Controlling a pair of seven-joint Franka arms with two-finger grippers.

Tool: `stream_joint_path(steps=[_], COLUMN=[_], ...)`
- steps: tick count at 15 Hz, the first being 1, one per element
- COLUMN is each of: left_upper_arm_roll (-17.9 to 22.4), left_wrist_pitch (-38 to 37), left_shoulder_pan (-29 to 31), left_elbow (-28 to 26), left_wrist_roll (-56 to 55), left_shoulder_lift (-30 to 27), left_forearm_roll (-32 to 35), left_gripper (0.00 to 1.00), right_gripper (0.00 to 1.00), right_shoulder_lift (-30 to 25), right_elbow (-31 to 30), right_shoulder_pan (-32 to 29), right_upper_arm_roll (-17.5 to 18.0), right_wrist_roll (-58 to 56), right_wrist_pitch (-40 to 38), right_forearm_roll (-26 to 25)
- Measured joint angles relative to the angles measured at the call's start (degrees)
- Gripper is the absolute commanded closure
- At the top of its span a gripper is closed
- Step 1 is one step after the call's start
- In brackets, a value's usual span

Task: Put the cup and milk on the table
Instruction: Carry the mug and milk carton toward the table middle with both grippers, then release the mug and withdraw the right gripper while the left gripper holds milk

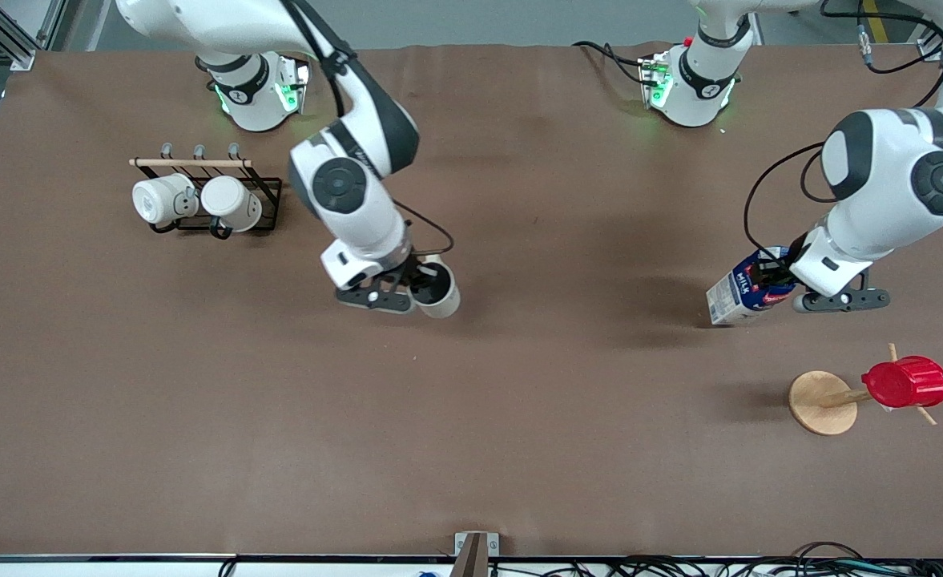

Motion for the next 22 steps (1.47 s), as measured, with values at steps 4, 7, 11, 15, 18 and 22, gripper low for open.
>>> stream_joint_path(steps=[4, 7, 11, 15, 18, 22], left_upper_arm_roll=[-0.4, -0.6, -0.7, -0.7, -0.7, -0.6], left_wrist_pitch=[-3.5, -3.6, -5.6, -8.7, -9.4, -9.9], left_shoulder_pan=[-4.1, -10.1, -19.5, -28.9, -34.5, -38.1], left_elbow=[5.6, 9.0, 15.2, 24.1, 28.9, 33.9], left_wrist_roll=[0.0, -0.5, -6.2, -15.1, -21.6, -26.0], left_shoulder_lift=[-0.1, 1.5, 6.7, 15.0, 20.9, 27.7], left_forearm_roll=[0.0, 0.0, 0.0, 0.4, 1.7, 1.8], left_gripper=[0.84, 0.87, 0.88, 0.88, 0.89, 0.89], right_gripper=[0.98, 0.98, 0.88, 0.0, 0.0, 0.0], right_shoulder_lift=[3.8, 4.6, 5.5, 7.0, 7.1, 3.6], right_elbow=[0.3, 0.5, 0.5, 0.5, 0.7, 2.6], right_shoulder_pan=[1.1, 1.5, 3.2, 3.8, 3.8, 1.9], right_upper_arm_roll=[-0.8, -0.9, -0.8, -0.8, -1.0, -1.6], right_wrist_roll=[1.8, 2.4, 2.7, 2.8, 2.8, -0.2], right_wrist_pitch=[1.4, 1.7, 3.3, 4.5, 4.5, -2.9], right_forearm_roll=[-3.0, -3.5, -3.5, -5.1, -5.4, -5.6])
